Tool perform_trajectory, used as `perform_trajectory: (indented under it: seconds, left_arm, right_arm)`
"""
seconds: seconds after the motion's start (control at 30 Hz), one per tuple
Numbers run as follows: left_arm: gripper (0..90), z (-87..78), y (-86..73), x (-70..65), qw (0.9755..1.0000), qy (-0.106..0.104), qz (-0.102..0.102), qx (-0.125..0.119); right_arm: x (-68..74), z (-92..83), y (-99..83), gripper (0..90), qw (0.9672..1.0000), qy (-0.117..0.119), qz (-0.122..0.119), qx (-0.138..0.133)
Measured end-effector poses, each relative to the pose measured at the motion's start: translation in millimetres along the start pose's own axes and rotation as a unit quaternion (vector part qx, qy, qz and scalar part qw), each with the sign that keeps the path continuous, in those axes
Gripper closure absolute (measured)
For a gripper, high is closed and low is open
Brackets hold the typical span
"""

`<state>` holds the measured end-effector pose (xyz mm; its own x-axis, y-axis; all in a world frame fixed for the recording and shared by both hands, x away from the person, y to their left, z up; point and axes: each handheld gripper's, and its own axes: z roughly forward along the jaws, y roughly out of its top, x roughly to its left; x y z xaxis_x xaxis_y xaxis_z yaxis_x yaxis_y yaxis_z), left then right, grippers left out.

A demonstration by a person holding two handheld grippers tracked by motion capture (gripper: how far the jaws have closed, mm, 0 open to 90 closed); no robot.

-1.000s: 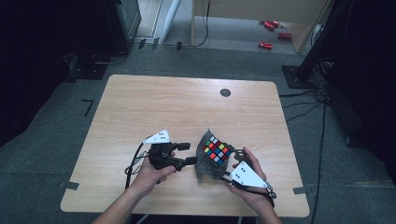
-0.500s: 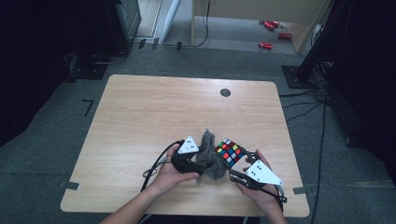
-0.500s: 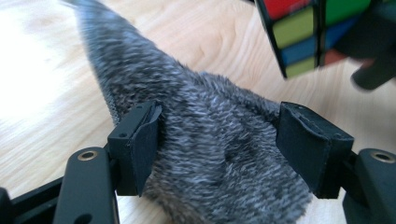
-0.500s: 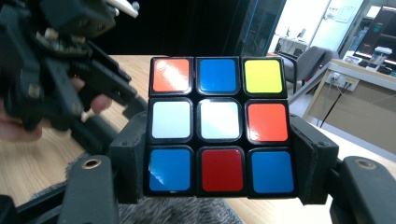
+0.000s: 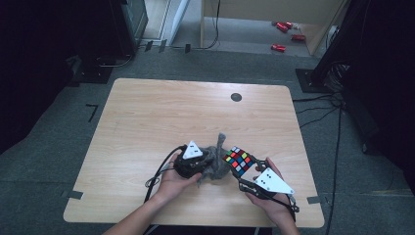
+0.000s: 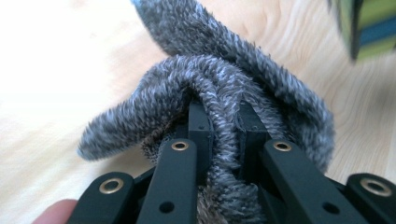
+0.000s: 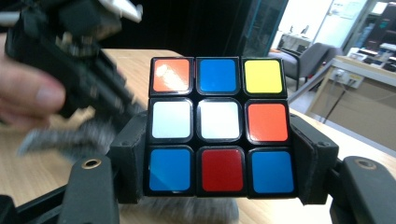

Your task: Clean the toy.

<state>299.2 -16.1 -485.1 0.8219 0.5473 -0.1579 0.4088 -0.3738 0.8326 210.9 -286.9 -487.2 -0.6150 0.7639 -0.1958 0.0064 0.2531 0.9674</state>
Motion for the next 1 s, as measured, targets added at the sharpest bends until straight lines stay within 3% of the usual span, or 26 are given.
perform_trajectory:
  seconds: [0.1,0.17,0.27,0.43,0.5,0.63,0.77,0.93,1.0]
  left_arm:
    - [82.4,-22.7,4.6,9.5,0.9981,-0.034,-0.015,-0.050]
    - [82.8,-33.4,7.2,11.4,0.9964,-0.047,-0.019,-0.068]
    - [82.9,-43.3,7.7,10.8,0.9897,-0.097,-0.022,-0.102]
    - [82.6,-51.9,9.0,5.8,0.9737,-0.178,-0.031,-0.139]
    - [82.5,-53.9,8.6,4.1,0.9710,-0.188,-0.031,-0.144]
    - [82.2,-57.3,7.5,2.4,0.9626,-0.220,-0.032,-0.154]
    - [81.7,-57.8,5.4,7.2,0.9633,-0.223,-0.040,-0.144]
    - [81.5,-60.6,1.8,13.8,0.9681,-0.206,-0.046,-0.135]
    - [81.3,-61.1,0.4,16.3,0.9688,-0.201,-0.050,-0.136]
  right_arm:
    - [5.1,4.7,-1.3,34.8,0.9999,0.014,0.000,0.006]
    - [8.9,8.5,-1.4,34.8,0.9997,0.026,-0.001,0.004]
    - [14.7,14.3,0.0,34.8,0.9992,0.039,-0.010,0.004]
    - [24.3,20.9,3.0,34.8,0.9981,0.058,-0.019,0.002]
    - [27.7,23.3,3.7,34.8,0.9977,0.064,-0.025,0.004]
    - [32.6,29.3,4.0,34.8,0.9968,0.072,-0.035,0.010]
    - [36.8,32.7,5.7,34.9,0.9960,0.074,-0.049,0.013]
    - [38.0,31.0,9.9,35.0,0.9949,0.079,-0.062,0.008]
    - [38.1,30.7,11.2,35.0,0.9947,0.080,-0.065,0.003]
